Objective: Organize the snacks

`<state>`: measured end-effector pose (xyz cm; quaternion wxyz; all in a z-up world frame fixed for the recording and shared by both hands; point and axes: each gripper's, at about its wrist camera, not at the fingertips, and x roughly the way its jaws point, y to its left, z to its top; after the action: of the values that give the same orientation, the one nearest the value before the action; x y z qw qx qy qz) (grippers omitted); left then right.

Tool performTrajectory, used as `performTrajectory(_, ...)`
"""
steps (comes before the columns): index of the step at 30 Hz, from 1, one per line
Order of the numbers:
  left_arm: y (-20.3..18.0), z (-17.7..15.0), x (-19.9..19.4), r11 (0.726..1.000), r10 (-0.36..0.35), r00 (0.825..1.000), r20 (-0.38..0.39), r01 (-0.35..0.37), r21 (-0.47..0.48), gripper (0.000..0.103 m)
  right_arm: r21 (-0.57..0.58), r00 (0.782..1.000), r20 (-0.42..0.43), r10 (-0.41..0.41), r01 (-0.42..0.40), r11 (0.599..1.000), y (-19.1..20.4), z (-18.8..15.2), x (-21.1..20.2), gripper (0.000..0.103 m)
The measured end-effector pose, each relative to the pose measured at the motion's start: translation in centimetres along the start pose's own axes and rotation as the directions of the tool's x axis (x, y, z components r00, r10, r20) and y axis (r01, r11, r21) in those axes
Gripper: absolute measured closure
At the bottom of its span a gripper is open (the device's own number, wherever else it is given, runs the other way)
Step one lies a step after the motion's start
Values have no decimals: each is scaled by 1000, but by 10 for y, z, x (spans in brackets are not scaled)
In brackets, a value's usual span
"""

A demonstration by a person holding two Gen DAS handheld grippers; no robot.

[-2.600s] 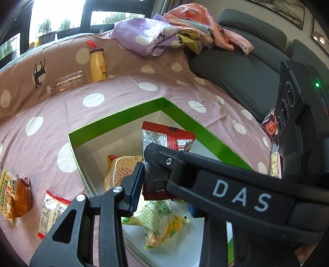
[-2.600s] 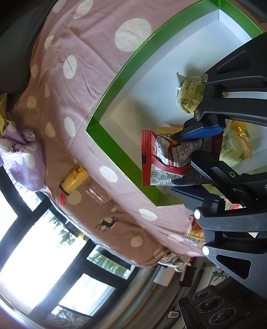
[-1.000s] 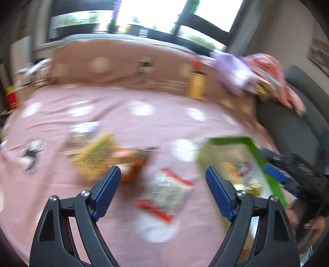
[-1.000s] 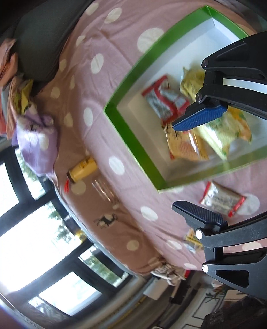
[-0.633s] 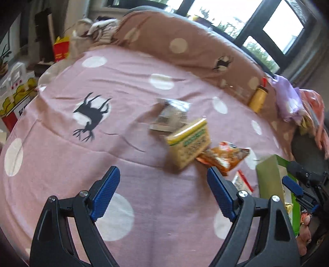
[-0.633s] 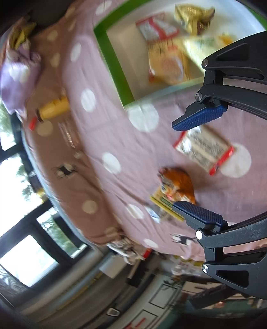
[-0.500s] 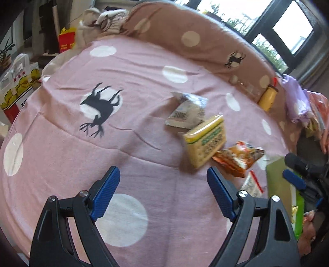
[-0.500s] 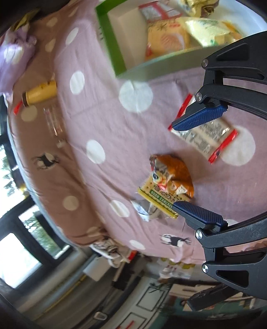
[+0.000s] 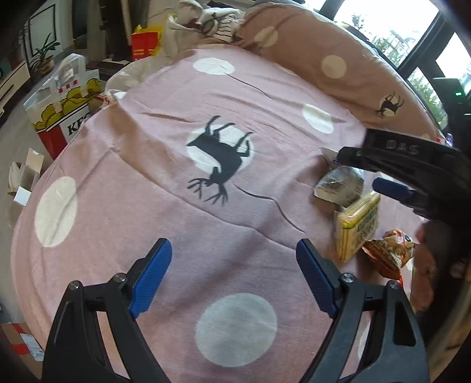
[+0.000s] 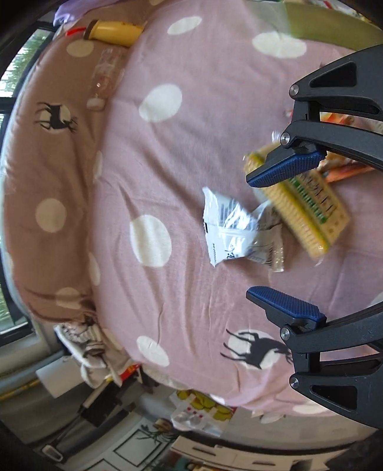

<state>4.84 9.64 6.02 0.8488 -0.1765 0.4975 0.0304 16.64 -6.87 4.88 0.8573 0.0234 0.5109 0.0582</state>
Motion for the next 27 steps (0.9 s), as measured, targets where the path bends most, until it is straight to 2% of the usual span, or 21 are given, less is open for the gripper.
performTrajectory(3, 3, 2, 2, 1000, -5, 1000, -9, 5, -5, 16, -7, 999, -3, -48, 48, 999, 4, 4, 17, 40)
performTrajectory(4, 3, 1, 2, 1000, -5, 1000, -10, 5, -3, 16, -2, 999, -5, -53, 53, 999, 3, 5, 21, 46)
performTrajectory(5, 3, 2, 3, 1000, -4, 1000, -11, 4, -2, 16, 1, 999, -17, -48, 48, 999, 1, 5, 25, 54)
performTrajectory(8, 4, 3, 2, 1000, -8, 1000, -10, 8, -4, 16, 21, 1000, 4, -28, 28, 999, -3, 4, 19, 60)
performTrajectory(11, 5, 3, 1, 1000, -15, 1000, -6, 15, -12, 16, 31, 997, 61, 49, -51, 998, -6, -2, -11, 60)
performTrajectory(14, 4, 2, 1, 1000, -11, 1000, -6, 11, -10, 16, 23, 983, 123, 135, -139, 990, -9, -16, -56, 60)
performTrajectory(18, 2, 1, 2, 1000, -8, 1000, -12, 8, -2, 16, -8, 970, 159, 183, -184, 983, -12, -48, -103, 61)
performTrajectory(20, 0, 0, 1, 1000, -10, 1000, -12, 10, 6, 16, -8, 970, 140, 199, -200, 980, -17, -71, -114, 61)
performTrajectory(23, -6, -3, 1, 1000, -13, 1000, -17, 13, 25, 16, 17, 981, 72, 180, -182, 983, -28, -107, -104, 61)
performTrajectory(27, -16, -8, 2, 998, -24, 999, -28, 25, 52, 16, 78, 994, -39, 106, -103, 992, -49, -140, -72, 60)
